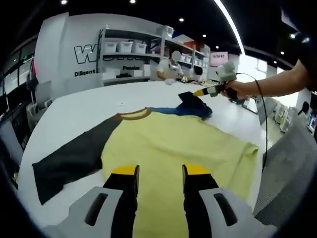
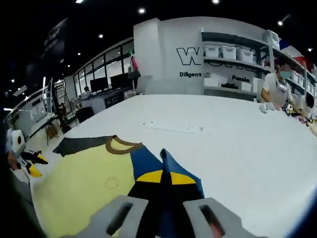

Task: Fold the garment on the visible template until the final outline fits inside the template.

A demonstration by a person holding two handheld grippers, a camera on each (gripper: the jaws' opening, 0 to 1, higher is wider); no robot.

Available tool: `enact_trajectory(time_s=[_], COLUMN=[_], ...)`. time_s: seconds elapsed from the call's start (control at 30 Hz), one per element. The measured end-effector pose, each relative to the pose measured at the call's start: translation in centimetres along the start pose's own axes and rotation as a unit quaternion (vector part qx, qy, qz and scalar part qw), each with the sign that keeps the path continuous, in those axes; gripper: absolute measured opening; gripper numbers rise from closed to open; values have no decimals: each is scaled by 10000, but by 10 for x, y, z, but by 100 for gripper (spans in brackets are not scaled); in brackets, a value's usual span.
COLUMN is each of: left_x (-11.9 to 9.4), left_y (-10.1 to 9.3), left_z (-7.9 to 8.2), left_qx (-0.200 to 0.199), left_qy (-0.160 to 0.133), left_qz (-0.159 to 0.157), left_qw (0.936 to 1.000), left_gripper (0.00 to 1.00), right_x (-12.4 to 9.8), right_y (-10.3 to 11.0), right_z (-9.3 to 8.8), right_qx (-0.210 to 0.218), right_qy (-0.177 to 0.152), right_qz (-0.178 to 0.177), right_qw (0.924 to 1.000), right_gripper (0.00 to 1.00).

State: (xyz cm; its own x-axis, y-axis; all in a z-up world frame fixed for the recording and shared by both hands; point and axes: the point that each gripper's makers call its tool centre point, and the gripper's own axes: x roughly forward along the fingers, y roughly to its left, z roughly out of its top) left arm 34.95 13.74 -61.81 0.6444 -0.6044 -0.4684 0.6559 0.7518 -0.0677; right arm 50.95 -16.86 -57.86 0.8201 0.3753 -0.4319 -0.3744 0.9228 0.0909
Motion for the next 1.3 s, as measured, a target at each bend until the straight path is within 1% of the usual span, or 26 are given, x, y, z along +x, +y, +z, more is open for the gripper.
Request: enact_trajectory(time_s=[0.07, 0.1, 0.13, 0.2, 0.27, 0.33, 0.4, 0.43, 0.47, 0.5, 0.6, 0.63, 0.7, 0.8, 0.83, 0.9, 1.0, 1.03, 1.07, 1.1, 1.17, 1.2, 1.3], left_x=[2, 3, 3, 4, 5, 5, 5, 5, 5, 5, 5, 5, 5, 5, 5, 6, 7, 6, 7, 7, 7, 7, 7], left_y=[-5, -9, -11, -16, -18, -21, -22, -23, -24, -24, -24, -24, -23, -23, -24, -26, -29, -30, -30, -30, -31, -31, -31], left_z=[-2, -2, -3, -4, -5, -6, -6, -6, -6, -6, -6, -6, -5, -7, -8, -12, -18, -19, -20, -20, -20, -20, -21], left_qx=[98, 148, 135, 138, 169, 209, 230, 230, 234, 238, 237, 239, 252, 248, 244, 244, 281, 289, 289, 288, 285, 284, 280], left_qy=[56, 54, 59, 87, 128, 162, 171, 173, 176, 181, 182, 179, 175, 211, 229, 310, 428, 451, 465, 470, 478, 479, 488], left_qz=[-81, -167, -194, -282, -325, -372, -400, -417, -428, -428, -420, -415, -411, -415, -426, -472, -516, -526, -532, -536, -539, -539, -546], left_qw=[9999, 9997, 9997, 9995, 9992, 9990, 9988, 9987, 9987, 9986, 9987, 9987, 9987, 9986, 9985, 9981, 9974, 9972, 9971, 9970, 9970, 9970, 9969], left_gripper=[31, 31, 31, 32, 32, 32, 32, 32, 32, 32, 31, 31, 31, 31, 32, 32, 32, 32, 32, 31, 31, 31, 31], right_x=[0, 0, 0, 1, 2, 3, 4, 4, 5, 4, 3, 2, 0, -2, -3, -5, -9, -11, -13, -14, -14, -15, -16], right_y=[2, 5, 5, 8, 8, 8, 9, 9, 10, 10, 8, 4, -3, -11, -13, -18, -22, -26, -28, -30, -34, -34, -39], right_z=[10, 18, 22, 39, 51, 59, 72, 73, 80, 83, 86, 84, 80, 68, 60, 49, 41, 39, 38, 35, 27, 25, 13], right_qx=[-1, -13, -20, 26, 57, -3, 7, 19, 56, 82, 253, 516, 757, 1215, 1359, 1506, 1685, 1807, 2013, 2120, 2123, 2113, 2249], right_qy=[-78, -148, -203, -367, -451, -506, -603, -613, -632, -636, -688, -718, -687, -632, -564, -482, -509, -571, -648, -653, -559, -551, -531], right_qz=[30, 53, 60, 80, 72, 54, 58, 64, 54, 42, 44, 34, -55, -83, -80, -130, -185, -210, -222, -239, -278, -291, -353], right_qw=[10000, 9999, 9998, 9993, 9989, 9987, 9982, 9981, 9980, 9979, 9973, 9961, 9947, 9905, 9891, 9873, 9842, 9817, 9771, 9748, 9752, 9754, 9723], right_gripper=[0, 0, 0, 0, 0, 0, 0, 0, 0, 0, 0, 0, 0, 0, 0, 0, 0, 0, 0, 0, 0, 0, 0])
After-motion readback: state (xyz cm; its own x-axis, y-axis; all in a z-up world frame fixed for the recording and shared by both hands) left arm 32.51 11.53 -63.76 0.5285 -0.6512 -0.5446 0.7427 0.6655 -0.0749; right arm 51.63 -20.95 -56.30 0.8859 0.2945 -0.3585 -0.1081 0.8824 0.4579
